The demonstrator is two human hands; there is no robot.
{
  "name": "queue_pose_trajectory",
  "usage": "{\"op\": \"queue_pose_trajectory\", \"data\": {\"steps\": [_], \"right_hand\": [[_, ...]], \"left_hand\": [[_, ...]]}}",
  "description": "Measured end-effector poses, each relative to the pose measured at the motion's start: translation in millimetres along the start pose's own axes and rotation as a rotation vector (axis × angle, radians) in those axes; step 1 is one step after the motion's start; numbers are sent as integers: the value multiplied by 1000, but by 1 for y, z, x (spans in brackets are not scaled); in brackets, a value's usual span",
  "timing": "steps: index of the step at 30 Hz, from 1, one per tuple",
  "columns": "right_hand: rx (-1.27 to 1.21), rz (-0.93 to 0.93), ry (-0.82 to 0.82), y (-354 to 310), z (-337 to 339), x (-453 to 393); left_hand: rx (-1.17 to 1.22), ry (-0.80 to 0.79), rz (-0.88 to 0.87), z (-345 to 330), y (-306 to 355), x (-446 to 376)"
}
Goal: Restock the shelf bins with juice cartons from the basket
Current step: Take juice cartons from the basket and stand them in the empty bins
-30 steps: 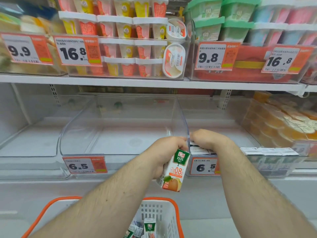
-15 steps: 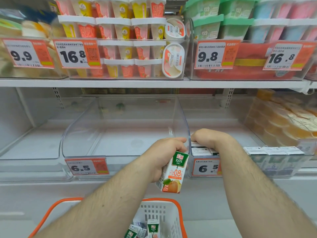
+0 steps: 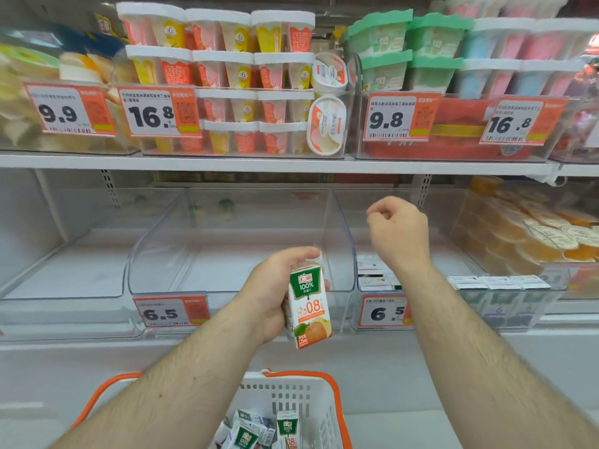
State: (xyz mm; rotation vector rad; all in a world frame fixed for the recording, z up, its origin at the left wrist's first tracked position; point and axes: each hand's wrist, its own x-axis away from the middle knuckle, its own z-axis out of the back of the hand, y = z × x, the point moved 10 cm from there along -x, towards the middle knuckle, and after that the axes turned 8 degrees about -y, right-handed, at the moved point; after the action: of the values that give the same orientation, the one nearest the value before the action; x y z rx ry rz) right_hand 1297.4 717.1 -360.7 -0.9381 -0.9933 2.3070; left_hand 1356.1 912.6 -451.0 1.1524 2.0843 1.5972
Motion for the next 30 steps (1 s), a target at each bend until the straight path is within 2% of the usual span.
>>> {"op": "queue_pose_trajectory", "data": {"steps": [1, 3, 7, 8, 9, 12, 15, 18, 22, 26, 30], "right_hand": [[-66, 59, 17, -19, 0, 11], [-143, 129, -80, -47, -17, 36], [-112, 66, -615, -63, -89, 98], [-73, 54, -699, -67, -103, 113], [-45, 55, -701, -71, -111, 123], [-41, 97, -516, -87, -110, 130], [-23, 117, -424, -90, -107, 137], [-74, 126, -367, -96, -104, 145], [-243, 110, -363, -107, -118, 149], [-302, 135, -386, -123, -131, 151], [-322, 158, -427, -138, -141, 140]], "left_hand": [[-20, 22, -27, 6, 5, 4], [-28, 67, -96, 19, 15, 13], [-6, 90, -220, 35, 34, 32], [-8, 71, -234, 34, 37, 37], [-16, 41, -243, 30, 39, 41], [-75, -46, -298, 28, 49, 54], [-180, -28, -418, 58, 62, 68], [-480, 29, -497, 90, 64, 86], [-886, -31, -498, 91, 44, 98], [-842, 37, -610, 103, 56, 100], [-846, 61, -595, 131, 69, 97]]}}
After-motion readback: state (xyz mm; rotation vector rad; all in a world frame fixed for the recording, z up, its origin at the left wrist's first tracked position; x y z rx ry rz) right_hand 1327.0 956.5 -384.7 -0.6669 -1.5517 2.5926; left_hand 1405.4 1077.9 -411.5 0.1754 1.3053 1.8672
